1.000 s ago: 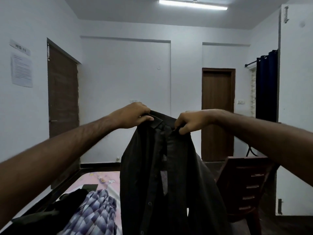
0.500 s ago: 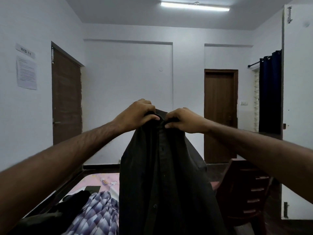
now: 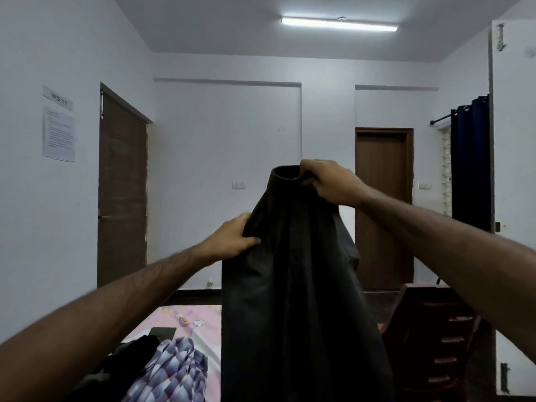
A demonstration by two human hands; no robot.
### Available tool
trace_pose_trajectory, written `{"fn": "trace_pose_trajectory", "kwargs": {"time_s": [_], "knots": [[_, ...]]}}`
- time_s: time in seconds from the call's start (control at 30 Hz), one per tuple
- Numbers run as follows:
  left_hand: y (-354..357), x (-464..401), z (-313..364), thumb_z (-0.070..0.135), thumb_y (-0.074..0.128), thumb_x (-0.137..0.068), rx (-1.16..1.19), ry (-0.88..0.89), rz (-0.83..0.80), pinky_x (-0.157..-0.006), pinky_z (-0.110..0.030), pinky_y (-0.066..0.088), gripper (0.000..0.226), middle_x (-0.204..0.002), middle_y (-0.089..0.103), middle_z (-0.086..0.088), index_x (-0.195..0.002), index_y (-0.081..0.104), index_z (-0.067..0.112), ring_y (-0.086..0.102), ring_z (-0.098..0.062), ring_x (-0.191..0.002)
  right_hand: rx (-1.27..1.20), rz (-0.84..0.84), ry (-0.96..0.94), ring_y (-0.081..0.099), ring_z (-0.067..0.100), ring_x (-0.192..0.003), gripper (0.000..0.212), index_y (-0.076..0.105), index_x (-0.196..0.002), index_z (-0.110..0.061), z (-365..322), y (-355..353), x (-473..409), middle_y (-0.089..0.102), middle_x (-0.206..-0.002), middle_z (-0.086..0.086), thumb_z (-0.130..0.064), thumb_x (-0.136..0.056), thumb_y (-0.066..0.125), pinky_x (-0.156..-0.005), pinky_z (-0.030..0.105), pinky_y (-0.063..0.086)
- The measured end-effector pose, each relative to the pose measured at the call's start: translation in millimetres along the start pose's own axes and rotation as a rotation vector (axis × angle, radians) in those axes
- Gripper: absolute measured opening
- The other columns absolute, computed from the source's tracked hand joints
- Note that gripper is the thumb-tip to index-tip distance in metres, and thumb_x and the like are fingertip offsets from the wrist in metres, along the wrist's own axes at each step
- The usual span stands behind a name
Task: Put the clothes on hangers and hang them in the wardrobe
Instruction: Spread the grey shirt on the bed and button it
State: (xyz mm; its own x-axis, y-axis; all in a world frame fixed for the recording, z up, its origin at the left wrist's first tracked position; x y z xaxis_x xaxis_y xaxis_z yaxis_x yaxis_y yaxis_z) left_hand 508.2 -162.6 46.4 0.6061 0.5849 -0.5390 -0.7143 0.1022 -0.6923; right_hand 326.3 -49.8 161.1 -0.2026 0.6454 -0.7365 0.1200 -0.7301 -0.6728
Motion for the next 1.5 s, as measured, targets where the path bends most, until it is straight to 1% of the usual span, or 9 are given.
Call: {"fn": "trace_pose_trajectory", "kwargs": {"time_s": [0.17, 0.3, 0.6, 0.8, 0.97, 1.13, 1.27, 1.33, 1.5], "knots": [[-68, -11, 22, 0.036, 0.050, -0.097, -0.789, 0.212, 0.245, -0.066, -0.036, 0.047, 0.015, -0.098, 0.069, -0.008, -0.094, 0.053, 0.021, 0.067, -0.034, -0.089, 0.334, -0.173, -0.082, 0.060, 0.019, -0.103, 0.007, 0.057, -0.101, -0.029, 7, -19, -19, 0.064, -0.111, -0.008, -0.026, -0.096, 0.060, -0.073, 0.035, 0.037], [-125, -12, 52, 0.043, 0.058, -0.092, -0.929, 0.238, 0.349, -0.064, -0.032, 0.038, 0.023, -0.094, 0.068, -0.009, -0.091, 0.058, 0.020, 0.066, -0.034, -0.085, 0.339, -0.088, -0.038, 0.060, 0.024, -0.109, 0.011, 0.058, -0.107, -0.029, 2, -43, -36, 0.066, -0.119, -0.003, -0.027, -0.096, 0.061, -0.075, 0.035, 0.037], [-188, 40, -19, 0.017, 0.071, -0.092, 0.011, -0.074, 0.535, -0.050, -0.020, 0.049, 0.007, -0.085, 0.065, -0.008, -0.094, 0.065, 0.014, 0.060, -0.020, -0.068, -0.031, -0.198, 0.091, 0.062, 0.030, -0.105, 0.044, 0.049, -0.132, -0.015, -18, -49, -42, 0.066, -0.113, 0.007, -0.018, -0.094, 0.071, -0.085, 0.040, 0.052], [-176, 64, -50, 0.029, 0.063, -0.096, 0.393, -0.098, 0.244, -0.071, -0.019, 0.057, 0.019, -0.100, 0.075, -0.006, -0.102, 0.070, 0.013, 0.070, -0.013, -0.085, -0.462, -0.632, 0.297, 0.072, 0.025, -0.099, 0.035, 0.069, -0.119, -0.004, -9, -3, -27, 0.075, -0.112, 0.012, -0.020, -0.088, 0.073, -0.088, 0.039, 0.060], [-155, 77, -93, 0.058, 0.092, -0.053, 0.427, -0.234, 0.012, -0.070, -0.025, 0.060, 0.081, -0.107, 0.076, -0.008, -0.115, 0.071, 0.011, 0.074, -0.019, -0.090, -0.694, -0.921, 0.373, 0.074, 0.021, -0.091, 0.035, 0.065, -0.123, -0.002, -16, 46, -18, 0.074, -0.110, 0.013, -0.013, -0.089, 0.060, -0.081, 0.032, 0.062], [-123, 66, -150, 0.030, 0.074, -0.087, 0.089, -0.211, -0.008, -0.077, -0.023, 0.055, 0.021, -0.097, 0.076, -0.004, -0.099, 0.074, 0.013, 0.070, -0.013, -0.088, -0.383, -1.071, 0.445, 0.074, 0.026, -0.094, 0.042, 0.063, -0.128, 0.000, 14, 145, -31, 0.072, -0.117, 0.018, -0.015, -0.090, 0.068, -0.085, 0.040, 0.061], [-65, 42, -225, 0.026, 0.072, -0.091, -0.453, -0.174, -0.088, -0.086, -0.039, 0.054, 0.007, -0.092, 0.075, 0.000, -0.097, 0.073, 0.023, 0.069, -0.017, -0.090, -0.120, -1.255, 0.418, 0.072, 0.023, -0.086, 0.036, 0.062, -0.132, -0.006, 38, 278, -17, 0.075, -0.105, 0.009, -0.013, -0.097, 0.065, -0.082, 0.042, 0.062], [-27, 30, -270, 0.025, 0.066, -0.094, -0.630, -0.170, -0.106, -0.083, -0.041, 0.053, 0.011, -0.099, 0.074, -0.004, -0.103, 0.069, 0.021, 0.068, -0.026, -0.095, 0.028, -1.191, 0.331, 0.068, 0.020, -0.089, 0.037, 0.062, -0.133, -0.008, 54, 348, -12, 0.070, -0.114, 0.008, -0.015, -0.097, 0.068, -0.070, 0.030, 0.058], [72, 14, -376, 0.015, 0.052, -0.093, -0.979, -0.259, -0.108, -0.083, -0.054, 0.051, 0.030, -0.126, 0.057, -0.020, -0.123, 0.049, 0.013, 0.059, -0.043, -0.106, 0.319, -0.440, 0.202, 0.046, 0.034, -0.131, 0.049, 0.048, -0.140, -0.020, 93, 494, 40, 0.050, -0.143, 0.011, -0.017, -0.092, 0.058, -0.108, 0.053, 0.033]]}}
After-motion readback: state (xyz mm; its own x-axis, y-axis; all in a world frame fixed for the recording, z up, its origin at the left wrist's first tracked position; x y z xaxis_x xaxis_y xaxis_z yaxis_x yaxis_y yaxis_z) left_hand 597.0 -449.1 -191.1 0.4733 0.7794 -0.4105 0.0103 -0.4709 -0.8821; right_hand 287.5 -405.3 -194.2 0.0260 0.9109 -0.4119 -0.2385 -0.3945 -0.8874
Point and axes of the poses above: each hand's wrist, its own x-axis away from the middle knuckle, its own y-axis out of the palm, z = x × y, the point moved 7 cm from there along -x, towards the middle knuckle
